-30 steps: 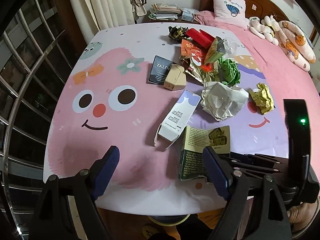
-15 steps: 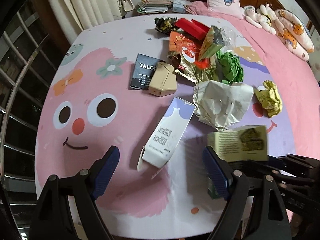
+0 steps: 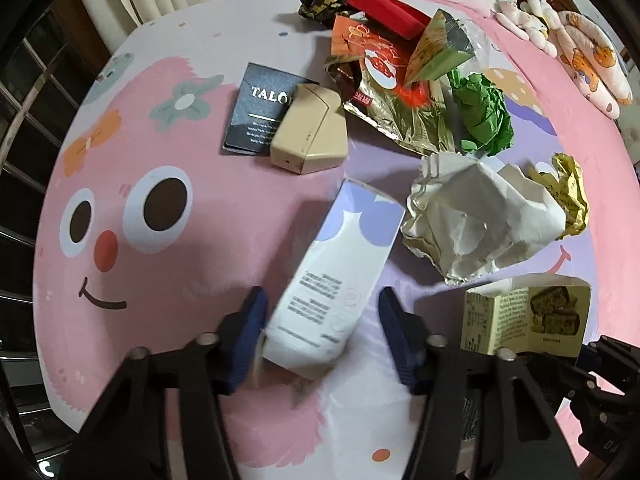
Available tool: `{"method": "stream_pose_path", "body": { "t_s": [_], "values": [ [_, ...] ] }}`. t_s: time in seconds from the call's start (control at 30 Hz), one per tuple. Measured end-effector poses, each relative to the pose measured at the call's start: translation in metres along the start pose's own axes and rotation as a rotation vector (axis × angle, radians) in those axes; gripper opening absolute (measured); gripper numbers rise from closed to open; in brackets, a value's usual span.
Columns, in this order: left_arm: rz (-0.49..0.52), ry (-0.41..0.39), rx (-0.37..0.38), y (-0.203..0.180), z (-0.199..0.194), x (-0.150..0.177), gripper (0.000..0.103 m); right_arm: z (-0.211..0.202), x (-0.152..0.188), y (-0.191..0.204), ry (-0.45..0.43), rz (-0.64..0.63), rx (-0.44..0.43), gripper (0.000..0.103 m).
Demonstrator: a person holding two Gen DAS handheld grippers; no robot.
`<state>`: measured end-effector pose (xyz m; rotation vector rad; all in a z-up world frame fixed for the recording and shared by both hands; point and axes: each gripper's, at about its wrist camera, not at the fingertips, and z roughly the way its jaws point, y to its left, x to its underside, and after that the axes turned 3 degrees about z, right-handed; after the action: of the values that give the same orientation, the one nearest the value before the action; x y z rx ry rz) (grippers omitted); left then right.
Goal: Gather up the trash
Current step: 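Grasp the white milk carton with the left tool while the right tool grasps the green box, then carry the milk carton and green box over the bin and release both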
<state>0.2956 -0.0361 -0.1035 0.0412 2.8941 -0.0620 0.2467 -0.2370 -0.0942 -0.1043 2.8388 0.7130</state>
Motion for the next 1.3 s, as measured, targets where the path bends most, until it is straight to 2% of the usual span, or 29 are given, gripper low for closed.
{"method": "stream_pose_path", "body": {
  "t_s": [0.33,0.8,1.0,1.3],
  "values": [
    [-0.011,-0.019,-0.024,-0.003,-0.010,0.012,0.039,-0.001,0.002,0.000,-0.009,0.007,0.001,0.025],
    [0.012,-0.118,-0.021,-0.001,-0.078,0.066,0.039,-0.016,0.024,0.034,-0.072,-0.012,0.024,0.025],
    [0.060,-0.156,-0.008,0.009,-0.114,0.102,0.039,-0.034,0.053,0.064,-0.134,0.002,0.043,0.025],
    [0.182,-0.217,0.002,0.030,-0.164,0.174,0.039,-0.054,0.132,0.122,-0.212,0.035,0.074,0.025]
  ]
}}
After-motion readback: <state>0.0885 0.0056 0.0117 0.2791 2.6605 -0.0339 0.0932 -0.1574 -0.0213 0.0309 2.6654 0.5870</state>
